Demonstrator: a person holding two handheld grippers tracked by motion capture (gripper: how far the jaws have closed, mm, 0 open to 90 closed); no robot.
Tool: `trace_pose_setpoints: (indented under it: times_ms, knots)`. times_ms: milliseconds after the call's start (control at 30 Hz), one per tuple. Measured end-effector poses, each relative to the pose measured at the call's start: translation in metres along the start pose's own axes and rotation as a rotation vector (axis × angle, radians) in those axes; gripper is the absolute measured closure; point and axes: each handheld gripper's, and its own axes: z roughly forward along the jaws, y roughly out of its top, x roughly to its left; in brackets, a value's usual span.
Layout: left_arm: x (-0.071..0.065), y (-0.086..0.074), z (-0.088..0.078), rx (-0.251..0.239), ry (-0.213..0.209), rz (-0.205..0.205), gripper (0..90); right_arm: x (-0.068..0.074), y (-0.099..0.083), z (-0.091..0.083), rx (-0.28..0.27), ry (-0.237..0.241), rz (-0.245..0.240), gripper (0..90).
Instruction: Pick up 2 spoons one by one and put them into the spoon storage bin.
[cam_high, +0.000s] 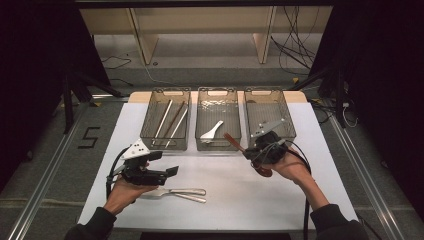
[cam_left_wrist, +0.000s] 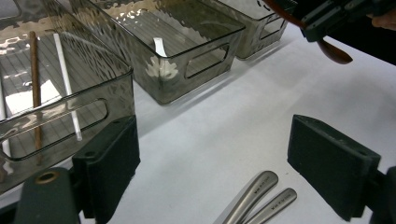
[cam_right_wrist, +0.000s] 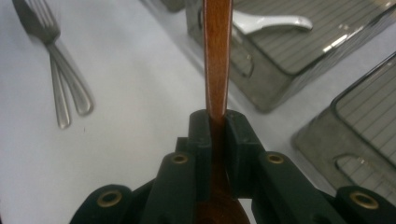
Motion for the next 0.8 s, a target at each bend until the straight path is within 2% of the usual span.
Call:
trace_pose_setpoints:
  times_ms: [500, 800]
  knots:
    - [0.002, 0.000, -0.001, -0.002, 0.005, -0.001, 16.4, -0.018, 0.042, 0.009, -0.070, -0.065, 0.078, 82.4]
    - [0.002, 0.000, -0.002, -0.003, 0.005, -0.003, 16.3, -0.024, 0.064, 0.016, -0.072, -0.095, 0.091, 82.4]
